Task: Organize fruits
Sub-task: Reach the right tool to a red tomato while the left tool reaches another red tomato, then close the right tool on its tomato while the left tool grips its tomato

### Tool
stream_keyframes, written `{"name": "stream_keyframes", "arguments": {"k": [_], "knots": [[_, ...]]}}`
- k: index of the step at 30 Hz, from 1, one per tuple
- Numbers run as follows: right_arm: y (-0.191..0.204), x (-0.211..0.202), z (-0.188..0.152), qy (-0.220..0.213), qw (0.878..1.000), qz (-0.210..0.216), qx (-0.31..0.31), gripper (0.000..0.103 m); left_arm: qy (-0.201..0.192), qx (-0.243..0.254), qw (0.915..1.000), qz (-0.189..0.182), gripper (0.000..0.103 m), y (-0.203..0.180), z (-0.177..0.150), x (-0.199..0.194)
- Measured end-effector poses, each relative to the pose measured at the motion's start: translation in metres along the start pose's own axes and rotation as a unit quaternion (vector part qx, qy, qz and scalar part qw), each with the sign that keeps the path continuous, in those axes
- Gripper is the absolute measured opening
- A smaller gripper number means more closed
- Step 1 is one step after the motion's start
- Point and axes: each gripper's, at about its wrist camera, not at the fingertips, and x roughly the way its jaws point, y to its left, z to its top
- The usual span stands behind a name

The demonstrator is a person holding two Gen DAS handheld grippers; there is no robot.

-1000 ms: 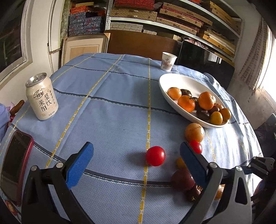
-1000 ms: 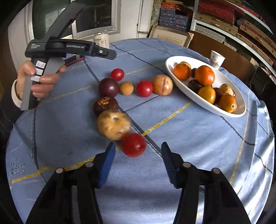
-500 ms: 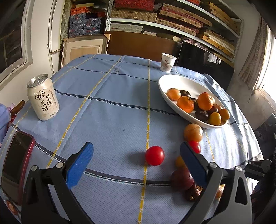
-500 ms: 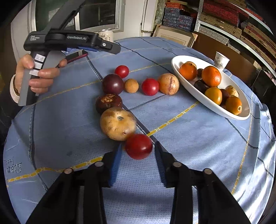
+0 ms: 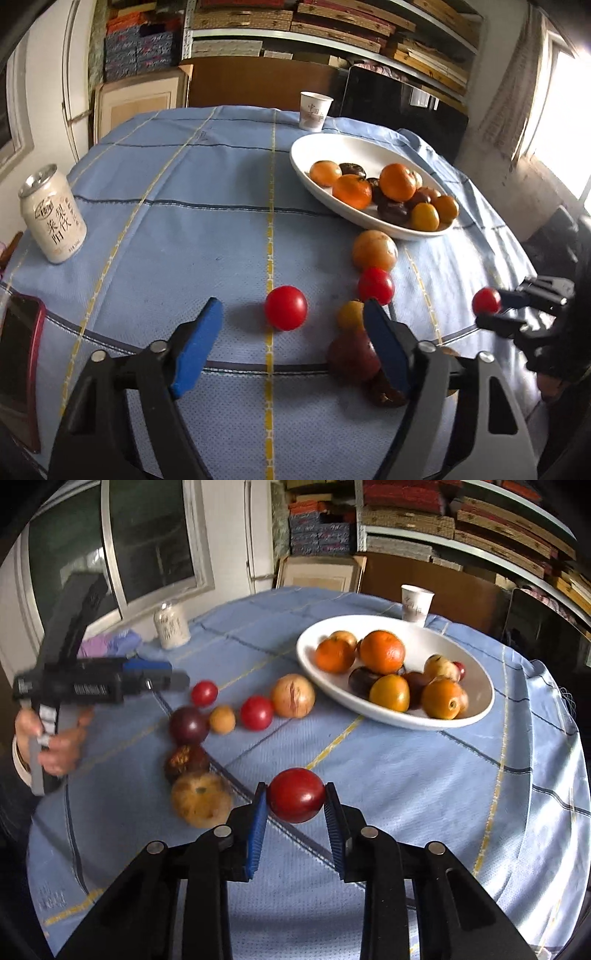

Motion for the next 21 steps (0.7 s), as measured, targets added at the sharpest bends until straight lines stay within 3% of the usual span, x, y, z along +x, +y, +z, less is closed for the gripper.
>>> {"name": "stream_keyframes", "arguments": {"k": [4, 11, 16, 21], "knots": [[0.001, -0.005, 0.005, -0.015, 1.000, 0.022, 0.012, 0.031, -0.004, 0.012, 0.9996, 0.027, 0.066, -0.006, 0.002, 0.006], [0.009, -0.011, 0.006, -0.031, 0.999, 0.031, 0.013, 0.031, 0.025, -0.014, 0.9996, 0.002, 0.035, 0.004, 0.011, 0.026], [0.014, -0.011, 0.005, -0.031, 0.999, 0.028, 0.007, 0.031, 0.041, -0.038, 0.9984, -0.004, 0.035, 0.012, 0.011, 0.035], [0.013, -0.011, 0.004, -0.030, 0.999, 0.028, 0.011, 0.031, 0.056, -0.036, 0.9976, 0.017, 0.033, 0.012, 0.010, 0.044]]}}
